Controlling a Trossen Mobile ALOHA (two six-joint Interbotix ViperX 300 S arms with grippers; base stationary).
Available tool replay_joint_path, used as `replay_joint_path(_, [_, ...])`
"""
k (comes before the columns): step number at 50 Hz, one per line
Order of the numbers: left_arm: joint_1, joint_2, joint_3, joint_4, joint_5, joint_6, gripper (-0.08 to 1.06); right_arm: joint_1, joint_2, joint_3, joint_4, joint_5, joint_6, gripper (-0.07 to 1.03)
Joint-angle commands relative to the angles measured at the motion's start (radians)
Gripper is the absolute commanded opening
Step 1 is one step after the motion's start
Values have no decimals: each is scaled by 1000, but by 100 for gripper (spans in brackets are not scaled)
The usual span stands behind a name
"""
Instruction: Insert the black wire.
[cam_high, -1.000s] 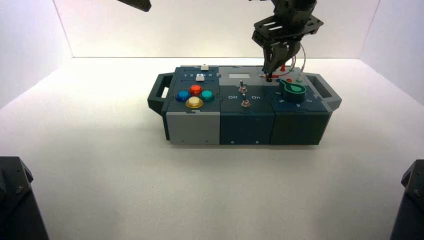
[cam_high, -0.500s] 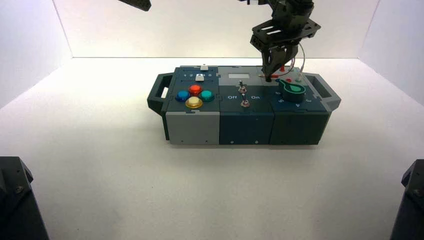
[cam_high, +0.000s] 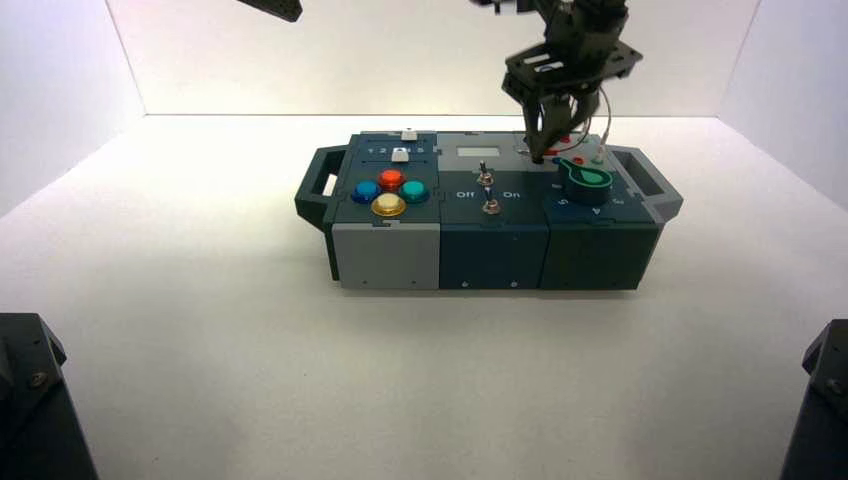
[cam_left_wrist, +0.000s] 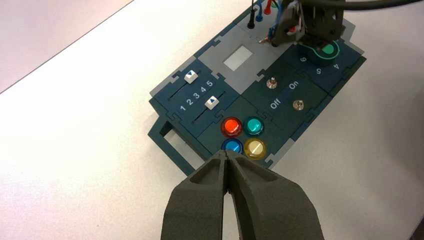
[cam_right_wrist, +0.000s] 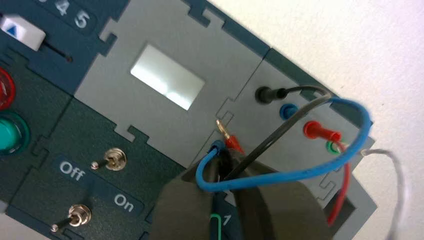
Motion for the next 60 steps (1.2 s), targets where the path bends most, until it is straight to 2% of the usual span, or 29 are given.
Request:
replay_joint_path(1, [-3,-8,-17,2,-5,6,-3,2,-57,-17,-3,-2,2,34])
replay_joint_path(19, [-3,-9,-15,2,-5,6,-3,2,-158,-43,-2,80,0,34])
replay_joint_path(45, [-3,-8,-14,2,-5,5,-3,-8,-198,-63,-12,63,6,33])
replay_joint_path(52, [-3,-9,-15,2,-5,5,-3,-8,-224,-69,-11,61,38,33])
replay_joint_path(58, [-3,-9,-15,2,-5,5,-3,-14,-281,-66,-11,49,92,33])
replay_joint_path(60, [-3,-9,-15,2,-5,6,-3,-15,-290,-64,-11,49,101,33])
